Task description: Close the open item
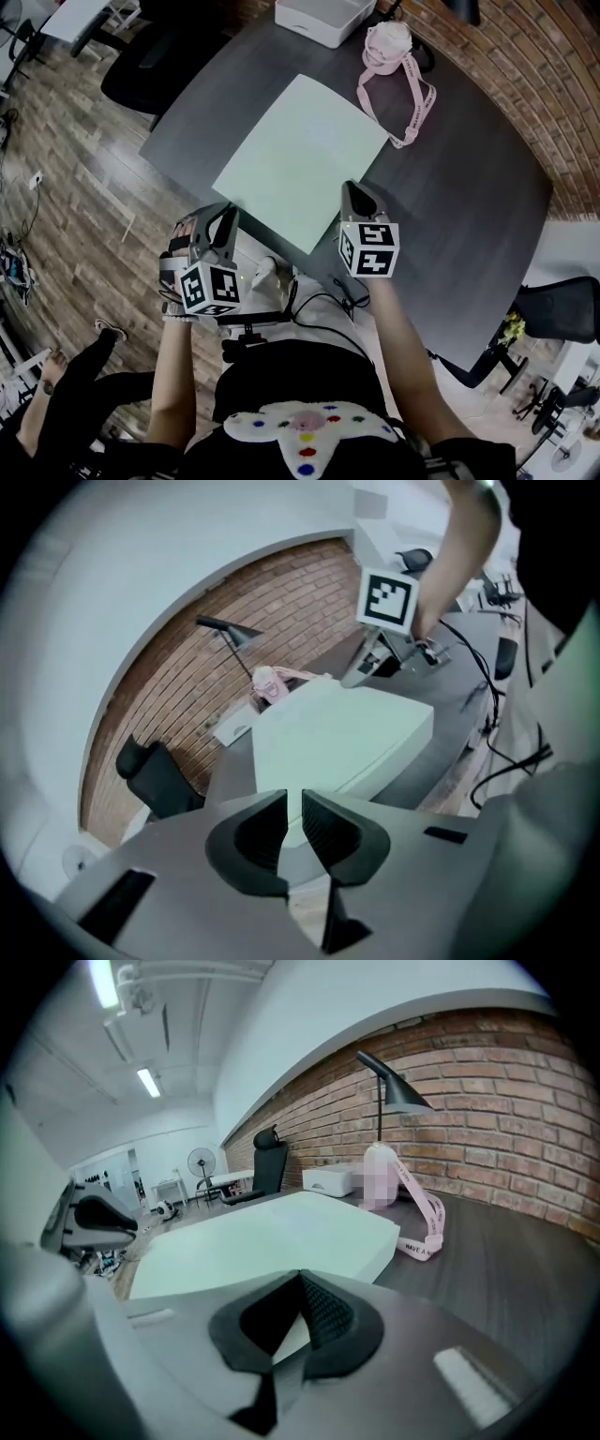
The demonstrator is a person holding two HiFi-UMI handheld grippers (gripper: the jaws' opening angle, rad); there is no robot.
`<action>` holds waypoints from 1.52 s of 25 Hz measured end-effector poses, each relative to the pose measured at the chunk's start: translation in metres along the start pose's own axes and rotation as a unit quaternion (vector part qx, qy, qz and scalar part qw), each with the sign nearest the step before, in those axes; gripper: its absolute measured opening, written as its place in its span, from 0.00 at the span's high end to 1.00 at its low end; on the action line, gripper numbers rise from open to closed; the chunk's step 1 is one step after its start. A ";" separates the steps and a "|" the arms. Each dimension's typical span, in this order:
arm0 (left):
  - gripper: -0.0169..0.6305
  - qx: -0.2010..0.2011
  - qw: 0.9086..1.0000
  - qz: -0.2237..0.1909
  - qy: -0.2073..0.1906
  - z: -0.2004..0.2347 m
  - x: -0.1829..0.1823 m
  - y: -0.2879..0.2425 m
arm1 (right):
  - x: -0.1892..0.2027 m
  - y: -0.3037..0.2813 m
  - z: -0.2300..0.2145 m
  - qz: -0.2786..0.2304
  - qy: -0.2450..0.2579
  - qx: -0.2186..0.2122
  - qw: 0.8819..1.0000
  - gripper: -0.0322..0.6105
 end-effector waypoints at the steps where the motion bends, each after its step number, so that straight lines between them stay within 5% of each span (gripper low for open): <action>1: 0.91 -0.008 1.000 -0.010 0.027 0.006 -0.002 0.002 | -0.001 0.000 0.001 -0.001 0.005 -0.001 1.000 0.94; 9: 0.96 -0.029 0.980 -0.087 0.179 0.036 -0.034 0.017 | -0.031 0.031 -0.003 -0.049 -0.024 0.018 0.998 0.94; 15: 0.96 -0.043 0.963 -0.132 0.233 0.060 -0.063 0.035 | -0.065 0.061 0.014 -0.093 -0.002 -0.007 0.996 0.94; 28: 0.96 -0.053 0.950 -0.160 0.263 0.084 -0.094 0.075 | -0.120 0.099 0.062 -0.143 0.061 -0.076 0.985 0.94; 38: 0.96 -0.040 0.946 -0.177 0.267 0.079 -0.110 0.084 | -0.135 0.108 0.072 -0.158 0.058 -0.089 0.982 0.94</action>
Point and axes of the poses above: the fingertips, and each gripper's own axes: y backward along the fingers, z to its left, x out of its underside, the point moved 4 cm from there along y, backward along the fingers, and after that the axes turned 11 degrees about -z, right-handed, at the moved point
